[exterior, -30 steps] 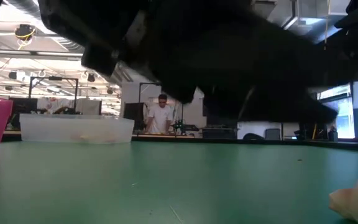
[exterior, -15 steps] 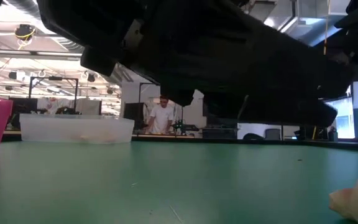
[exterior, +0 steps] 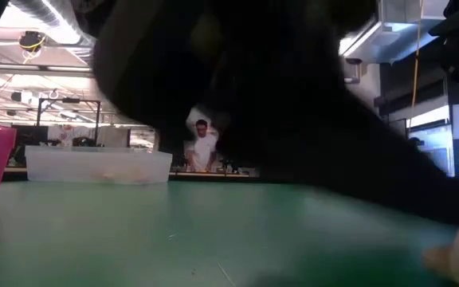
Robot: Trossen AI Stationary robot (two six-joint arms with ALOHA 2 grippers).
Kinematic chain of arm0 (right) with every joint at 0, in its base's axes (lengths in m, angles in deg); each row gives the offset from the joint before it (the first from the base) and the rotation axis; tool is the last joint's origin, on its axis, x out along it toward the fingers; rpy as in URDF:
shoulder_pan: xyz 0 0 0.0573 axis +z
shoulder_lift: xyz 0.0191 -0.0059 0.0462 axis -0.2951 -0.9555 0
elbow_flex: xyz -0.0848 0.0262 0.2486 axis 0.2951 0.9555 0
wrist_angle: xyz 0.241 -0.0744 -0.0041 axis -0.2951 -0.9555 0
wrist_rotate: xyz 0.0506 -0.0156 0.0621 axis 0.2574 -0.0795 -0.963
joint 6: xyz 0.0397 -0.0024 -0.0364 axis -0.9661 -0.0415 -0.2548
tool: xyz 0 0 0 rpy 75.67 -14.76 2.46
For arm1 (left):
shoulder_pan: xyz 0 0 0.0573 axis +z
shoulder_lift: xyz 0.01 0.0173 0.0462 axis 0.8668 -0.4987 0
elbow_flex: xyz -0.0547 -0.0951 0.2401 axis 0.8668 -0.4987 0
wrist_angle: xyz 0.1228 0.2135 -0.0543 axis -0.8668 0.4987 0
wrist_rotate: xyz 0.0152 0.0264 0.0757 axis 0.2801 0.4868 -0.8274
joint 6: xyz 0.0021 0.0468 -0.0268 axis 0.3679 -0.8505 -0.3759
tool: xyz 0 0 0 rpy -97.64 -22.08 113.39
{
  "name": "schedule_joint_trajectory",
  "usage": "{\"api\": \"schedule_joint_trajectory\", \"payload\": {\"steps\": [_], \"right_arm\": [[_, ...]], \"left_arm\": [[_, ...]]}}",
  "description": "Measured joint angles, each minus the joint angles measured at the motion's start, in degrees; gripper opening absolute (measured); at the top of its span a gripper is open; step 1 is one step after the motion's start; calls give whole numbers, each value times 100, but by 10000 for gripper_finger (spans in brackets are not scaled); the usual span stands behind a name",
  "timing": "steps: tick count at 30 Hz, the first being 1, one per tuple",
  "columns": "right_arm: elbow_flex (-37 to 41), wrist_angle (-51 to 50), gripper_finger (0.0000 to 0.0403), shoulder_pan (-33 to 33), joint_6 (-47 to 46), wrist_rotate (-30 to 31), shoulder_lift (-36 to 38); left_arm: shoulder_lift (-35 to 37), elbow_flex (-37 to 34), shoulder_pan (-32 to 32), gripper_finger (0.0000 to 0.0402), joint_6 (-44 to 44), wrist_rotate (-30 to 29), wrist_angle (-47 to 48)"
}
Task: Sort produce into baskets
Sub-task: Put the brown mushroom into the white bin
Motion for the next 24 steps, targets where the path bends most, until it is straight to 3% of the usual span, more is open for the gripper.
{"api": "schedule_joint_trajectory", "payload": {"steps": [13,18,24], "right_arm": [[0,-26,221,-1,1,-43,0],[0,-21,221,0,1,-41,0],[0,-1,221,1,1,-43,0]], "left_arm": [[-3,17,-81,246,44,131,-37],[-336,28,-79,246,288,558,-743],[-408,35,-3,246,504,657,-853]]}}
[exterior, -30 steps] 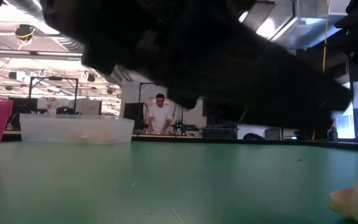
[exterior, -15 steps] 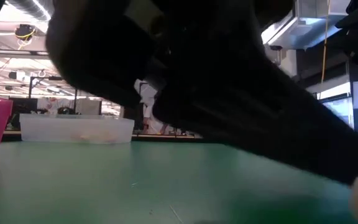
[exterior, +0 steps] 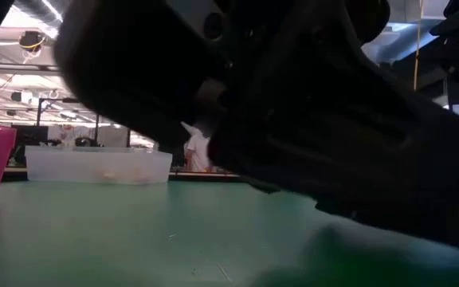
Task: Sort produce into baskets
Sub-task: Put the brown mushroom into the white bin
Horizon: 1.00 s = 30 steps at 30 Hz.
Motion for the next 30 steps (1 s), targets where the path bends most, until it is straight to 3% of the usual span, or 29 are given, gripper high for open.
{"api": "schedule_joint_trajectory", "payload": {"steps": [11,20,30], "right_arm": [[0,-8,221,0,0,-2,0],[0,-8,221,-1,2,-2,0],[0,-8,221,-2,2,-2,0]], "left_arm": [[-4,-2,0,246,-117,-14,-103],[-4,18,15,209,-139,10,-103],[-31,70,17,206,-87,12,5]]}}
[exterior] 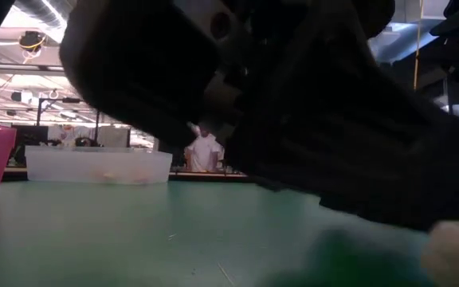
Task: Sort produce into baskets
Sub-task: Put the brown mushroom into the white bin
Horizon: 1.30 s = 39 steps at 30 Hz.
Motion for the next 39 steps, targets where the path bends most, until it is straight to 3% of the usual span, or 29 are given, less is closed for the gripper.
{"api": "schedule_joint_trajectory", "payload": {"steps": [15,28,32,39], "right_arm": [[0,-16,221,1,2,-1,0],[0,-59,221,2,0,0,0],[0,-91,221,1,0,0,0],[0,-103,221,1,0,-2,-2]], "left_arm": [[-198,179,26,202,77,120,-68],[-198,184,81,125,335,0,-84],[-139,188,179,113,696,102,-89],[306,177,448,99,602,519,487]]}}
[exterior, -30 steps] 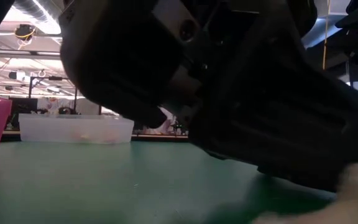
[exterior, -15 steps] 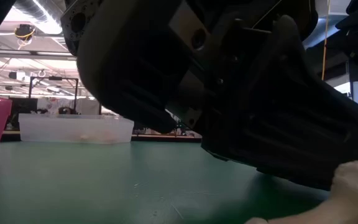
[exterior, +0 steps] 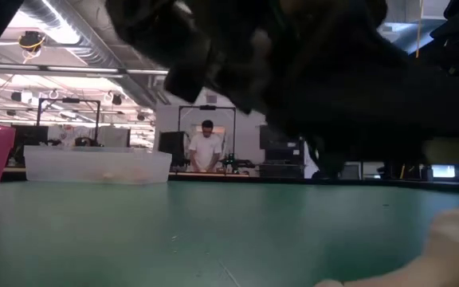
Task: Sort produce into baskets
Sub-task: Put the brown mushroom into the white bin
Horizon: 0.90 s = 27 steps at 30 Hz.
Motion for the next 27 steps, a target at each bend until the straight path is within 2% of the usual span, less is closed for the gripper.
{"api": "schedule_joint_trajectory", "payload": {"steps": [9,15,22,27], "right_arm": [[0,4,221,-1,-2,-2,0],[0,-4,221,-1,-2,-3,0],[0,-10,221,1,-2,-4,-2],[0,-17,221,1,-2,-2,0]], "left_arm": [[1251,-19,485,93,-1212,144,2845],[2405,-386,945,88,-1511,-38,4004],[4176,-1662,1575,84,-1489,-935,4705],[5745,-2911,2152,85,-1284,-2190,4719]]}}
